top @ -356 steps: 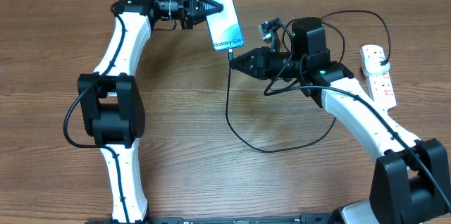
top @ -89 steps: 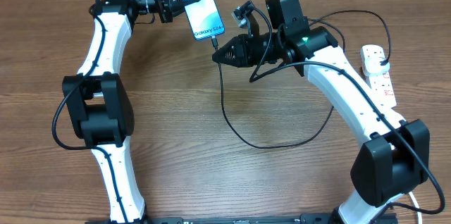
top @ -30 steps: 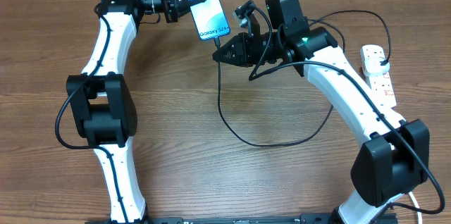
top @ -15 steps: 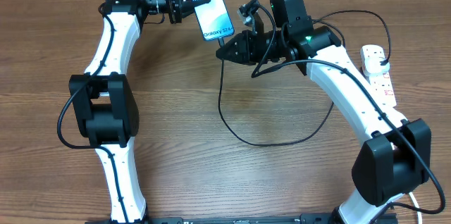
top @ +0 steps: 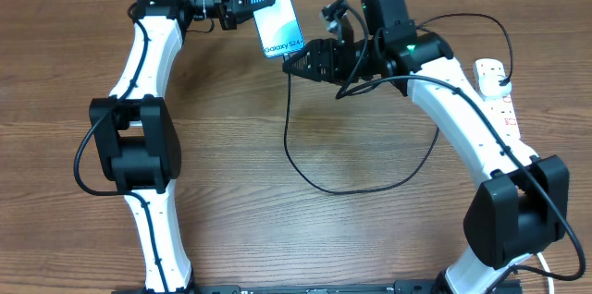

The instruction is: Plug charger to phone and switch on socket

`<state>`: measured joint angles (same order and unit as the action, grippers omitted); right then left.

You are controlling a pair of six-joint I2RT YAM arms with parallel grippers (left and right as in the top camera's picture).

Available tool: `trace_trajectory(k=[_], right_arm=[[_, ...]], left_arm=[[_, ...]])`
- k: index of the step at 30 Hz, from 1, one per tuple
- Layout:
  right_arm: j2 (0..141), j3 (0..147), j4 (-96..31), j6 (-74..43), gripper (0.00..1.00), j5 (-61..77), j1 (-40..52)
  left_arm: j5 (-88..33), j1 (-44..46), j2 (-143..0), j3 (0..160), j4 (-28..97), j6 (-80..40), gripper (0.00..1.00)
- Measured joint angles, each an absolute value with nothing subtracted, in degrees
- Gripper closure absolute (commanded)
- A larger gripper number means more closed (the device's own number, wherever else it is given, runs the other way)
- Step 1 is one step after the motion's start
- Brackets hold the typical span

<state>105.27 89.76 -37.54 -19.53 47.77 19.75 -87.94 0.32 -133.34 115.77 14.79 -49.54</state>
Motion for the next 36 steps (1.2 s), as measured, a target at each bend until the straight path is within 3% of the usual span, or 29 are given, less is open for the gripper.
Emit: trace_trajectory(k=[11, 18, 21, 36], right_arm=[[105.3, 89.8, -41.0, -17.7, 0.22, 51.2, 10.8], [105.3, 89.8, -44.1, -16.8, 0.21, 49.5, 10.8], [105.3, 89.8, -44.8, -16.7, 0.21, 47.9, 10.8], [105.3, 89.8, -48.1, -16.5, 0.20, 41.9, 10.8]], left_arm=[[-86.0, -0.9, -133.5, 115.8, 24.5, -35.6, 0.96], [-69.7, -0.8, -137.2, 115.4, 48.5, -20.9, 0.96], [-63.9, -0.8, -138.5, 115.4, 52.9, -16.4, 0.96], [-44.9, -0.8, -139.7, 114.3, 57.3, -10.3, 0.93]])
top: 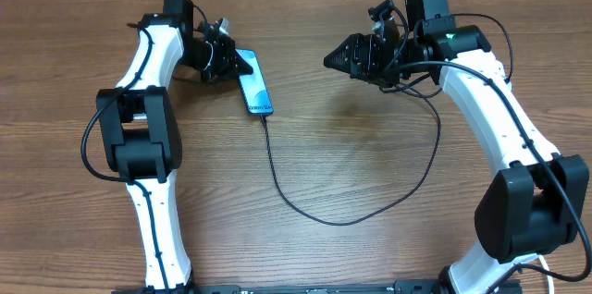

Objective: Plug charger to phone and switch on socket
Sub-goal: 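Lower the phone flat onto the table with the left gripper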

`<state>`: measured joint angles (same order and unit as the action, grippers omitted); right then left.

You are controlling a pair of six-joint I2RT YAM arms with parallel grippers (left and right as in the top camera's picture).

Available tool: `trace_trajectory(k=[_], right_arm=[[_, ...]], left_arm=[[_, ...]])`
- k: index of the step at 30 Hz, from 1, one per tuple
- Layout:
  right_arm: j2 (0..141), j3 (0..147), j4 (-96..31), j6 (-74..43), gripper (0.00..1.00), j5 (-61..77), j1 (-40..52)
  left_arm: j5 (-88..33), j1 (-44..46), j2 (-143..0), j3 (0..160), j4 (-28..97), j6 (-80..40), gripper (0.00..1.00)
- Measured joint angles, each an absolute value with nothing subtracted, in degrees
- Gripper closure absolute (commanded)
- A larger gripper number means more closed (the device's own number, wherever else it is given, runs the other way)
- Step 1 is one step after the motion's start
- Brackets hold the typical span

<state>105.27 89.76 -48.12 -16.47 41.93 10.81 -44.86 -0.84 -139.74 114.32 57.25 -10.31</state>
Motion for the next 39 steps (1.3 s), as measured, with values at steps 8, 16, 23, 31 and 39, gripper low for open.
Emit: trace_trajectory(k=[8, 16, 23, 31, 39], right_arm=[[105.3, 89.8, -48.7, -16.5, 0.17, 40.4, 10.8], [105.3, 89.8, -48.9, -16.4, 0.17, 40.1, 10.8], [105.3, 89.8, -49.6, -16.5, 0.17, 38.8, 10.8], [105.3, 89.8, -49.8, -16.5, 0.18, 37.2, 10.8], [105.3, 89.8, -50.3, -16.4, 0.34, 36.1, 10.5]], left_arm=[[-41.5, -0.7, -139.8, 111.1, 57.1, -10.1, 0.60], [-40.2, -0.7, -139.8, 111.0, 57.2, -10.0, 0.54], [-39.1, -0.4, -139.5, 111.4, 57.5, -9.9, 0.41], [-35.4, 0.0, -138.5, 111.9, 57.5, -9.9, 0.27], [-28.0, 0.0, -138.1, 113.8, 60.4, -9.6, 0.25]])
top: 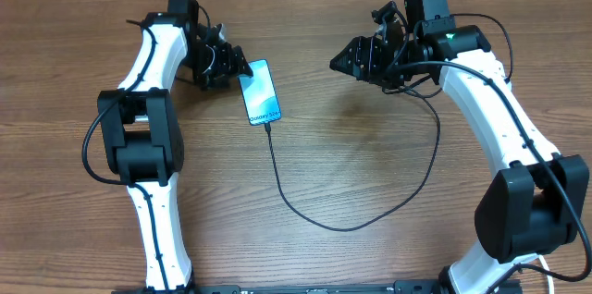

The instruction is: Plug charger to phone and switch on socket

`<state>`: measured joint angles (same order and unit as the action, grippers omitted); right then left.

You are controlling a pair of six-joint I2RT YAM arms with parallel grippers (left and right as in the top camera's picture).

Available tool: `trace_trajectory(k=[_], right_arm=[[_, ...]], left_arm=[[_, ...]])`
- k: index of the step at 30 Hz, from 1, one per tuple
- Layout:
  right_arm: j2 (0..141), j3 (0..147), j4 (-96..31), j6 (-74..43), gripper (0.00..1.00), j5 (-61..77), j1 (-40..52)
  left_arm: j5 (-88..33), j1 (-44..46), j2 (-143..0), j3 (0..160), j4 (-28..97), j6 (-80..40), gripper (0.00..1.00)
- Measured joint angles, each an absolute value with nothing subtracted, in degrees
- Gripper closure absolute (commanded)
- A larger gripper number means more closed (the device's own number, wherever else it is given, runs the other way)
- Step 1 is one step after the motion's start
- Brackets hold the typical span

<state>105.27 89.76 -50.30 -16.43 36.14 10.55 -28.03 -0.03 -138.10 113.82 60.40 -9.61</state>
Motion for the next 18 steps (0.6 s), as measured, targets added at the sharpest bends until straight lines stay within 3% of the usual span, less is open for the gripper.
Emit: trace_trajectory(k=[1, 4, 6, 9, 11, 18], right_arm=[[105.3, 89.8, -50.9, -16.3, 0.43, 36.0, 10.2], [105.3, 90.7, -54.6, -14.8, 0.81, 35.9, 7.7], [105.4, 92.0, -57.0, -14.2, 0.96, 35.9, 4.9], [105.4, 94.6, -59.2, -13.4, 0.96, 35.8, -0.8], [105.4, 96.0, -59.3, -13.0, 0.96, 35.7, -5.7], [105.4, 96.3, -59.7, -12.4, 0.96, 32.0, -19.9]], left_arm=[[-26.7, -0.1, -138.1, 114.3, 61.3, -9.4, 0.25], [-23.3, -0.8, -138.1, 117.8, 66.3, -8.9, 0.25], [-21.9, -1.0, -138.1, 122.8, 68.9, -8.5, 0.24], [-20.8, -1.6, -137.4, 131.5, 71.0, -8.3, 0.19], [-20.4, -1.7, -135.8, 137.0, 71.8, -7.9, 0.00], [-20.2, -1.6, -129.3, 146.7, 72.5, -7.3, 0.00]])
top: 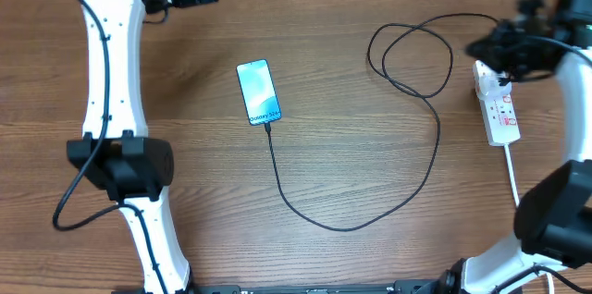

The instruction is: Plug charger to phone and switch on socket

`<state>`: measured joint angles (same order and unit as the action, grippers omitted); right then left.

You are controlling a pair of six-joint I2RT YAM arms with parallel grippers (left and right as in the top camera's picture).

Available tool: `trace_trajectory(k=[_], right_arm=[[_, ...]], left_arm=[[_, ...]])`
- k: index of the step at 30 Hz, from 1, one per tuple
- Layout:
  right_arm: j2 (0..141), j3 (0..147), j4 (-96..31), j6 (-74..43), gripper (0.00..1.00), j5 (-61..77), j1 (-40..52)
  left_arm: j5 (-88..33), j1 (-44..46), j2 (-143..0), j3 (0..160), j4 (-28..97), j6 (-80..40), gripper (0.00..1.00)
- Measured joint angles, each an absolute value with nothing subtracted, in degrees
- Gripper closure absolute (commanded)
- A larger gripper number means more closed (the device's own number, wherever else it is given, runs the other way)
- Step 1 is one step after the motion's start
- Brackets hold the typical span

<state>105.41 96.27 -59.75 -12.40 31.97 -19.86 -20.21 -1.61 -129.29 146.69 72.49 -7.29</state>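
The phone (258, 91) lies flat, screen up, on the wooden table (185, 174), left of the middle. A black charger cable (351, 225) is plugged into its near end, sweeps right across the table and coils up toward the white socket strip (499, 109) at the right edge. My right gripper (483, 51) hovers blurred at the far end of the strip, by the plug; its jaws cannot be made out. My left gripper is up at the far left edge, well away from the phone, its jaws unclear.
A white lead (514, 178) runs from the strip's near end toward the table's front. The cable forms a loop (407, 49) between the phone and the strip. Both arm bases stand at the front edge.
My left gripper has left the phone's side and now sits at the far left edge. My right gripper has moved from the middle right over to the far end of the socket strip. The phone lies unmoved.
First the left gripper held the phone up while the right gripper stood at its lower end with the cable. Then the phone, cable attached, was low at the left. Then it lay flat with the left gripper beside it. Now both arms are apart from it.
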Motion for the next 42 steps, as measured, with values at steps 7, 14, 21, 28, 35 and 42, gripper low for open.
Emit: trace_trajectory(k=[7, 14, 21, 28, 35, 42], right_arm=[[105.4, 96.0, -59.1, -12.4, 0.96, 29.1, -33.6], [107.4, 93.9, -57.7, -12.4, 0.96, 28.3, -39.0], [115.5, 93.4, -56.4, -12.4, 0.96, 28.3, -38.9], [120.9, 93.2, -54.8, -12.2, 0.96, 28.3, -38.9], [122.8, 93.2, -53.3, -12.2, 0.96, 28.3, -38.6], [125.3, 93.2, -50.4, -12.1, 0.96, 28.4, -36.9]], left_arm=[[-20.1, -1.6, -128.8, 147.0, 73.1, -7.3, 0.00], [-20.1, -1.6, -128.8, 147.0, 73.1, -7.3, 0.01], [-20.1, -1.6, -128.8, 147.0, 73.2, -7.3, 0.00], [-20.1, -1.6, -128.8, 147.0, 73.2, -7.3, 0.00], [-20.1, -1.6, -128.8, 147.0, 73.2, -7.3, 0.01], [-20.1, -1.6, -128.8, 147.0, 73.2, -7.3, 0.01]])
